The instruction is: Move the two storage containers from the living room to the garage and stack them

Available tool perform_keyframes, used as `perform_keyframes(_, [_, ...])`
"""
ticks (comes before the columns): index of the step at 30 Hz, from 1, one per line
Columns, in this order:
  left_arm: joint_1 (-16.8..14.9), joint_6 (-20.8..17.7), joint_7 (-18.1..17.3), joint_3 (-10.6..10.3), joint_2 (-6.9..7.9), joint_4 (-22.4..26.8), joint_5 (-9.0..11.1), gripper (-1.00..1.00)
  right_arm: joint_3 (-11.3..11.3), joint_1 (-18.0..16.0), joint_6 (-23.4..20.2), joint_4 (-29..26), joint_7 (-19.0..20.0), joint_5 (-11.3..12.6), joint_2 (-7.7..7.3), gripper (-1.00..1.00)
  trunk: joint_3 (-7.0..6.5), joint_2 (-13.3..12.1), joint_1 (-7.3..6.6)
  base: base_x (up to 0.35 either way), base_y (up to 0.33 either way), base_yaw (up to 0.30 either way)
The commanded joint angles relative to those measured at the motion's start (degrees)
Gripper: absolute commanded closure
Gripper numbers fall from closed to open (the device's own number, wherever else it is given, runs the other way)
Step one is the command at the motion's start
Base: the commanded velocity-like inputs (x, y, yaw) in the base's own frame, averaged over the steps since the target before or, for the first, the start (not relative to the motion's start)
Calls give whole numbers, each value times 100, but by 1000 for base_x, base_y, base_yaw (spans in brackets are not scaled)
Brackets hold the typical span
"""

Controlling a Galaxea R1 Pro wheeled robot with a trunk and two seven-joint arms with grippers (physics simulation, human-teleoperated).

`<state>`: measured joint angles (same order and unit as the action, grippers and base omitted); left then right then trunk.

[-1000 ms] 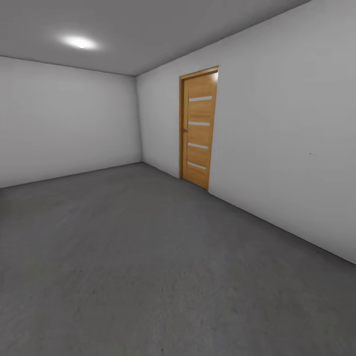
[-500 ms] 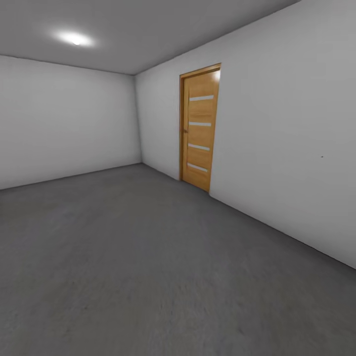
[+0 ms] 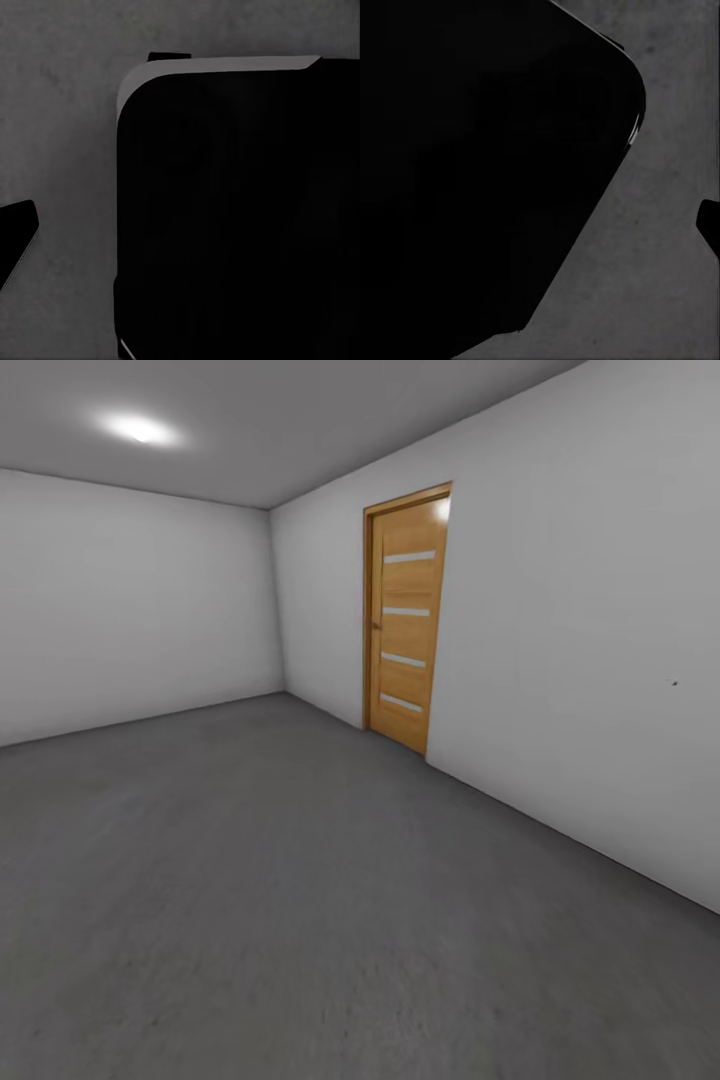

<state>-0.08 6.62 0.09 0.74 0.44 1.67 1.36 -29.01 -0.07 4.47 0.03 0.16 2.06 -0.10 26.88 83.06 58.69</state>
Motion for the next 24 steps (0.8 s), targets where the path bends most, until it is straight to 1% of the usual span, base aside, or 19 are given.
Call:
perform_keyframes(1, [-1, 15, 1, 5, 0, 0, 14, -100, -25, -1, 19, -1, 2, 22, -3, -100, 5, 2, 3, 323, 0, 0])
perform_keyframes(15, [-1, 15, 0, 5, 0, 0, 14, -100, -28, -2, 10, 1, 1, 80, 15, -100, 5, 2, 3, 323, 0, 0])
perform_keyframes(24, [-1, 15, 0, 5, 0, 0, 14, -100, -29, 0, 10, 2, 2, 41, 18, -100, 5, 2, 3, 323, 0, 172])
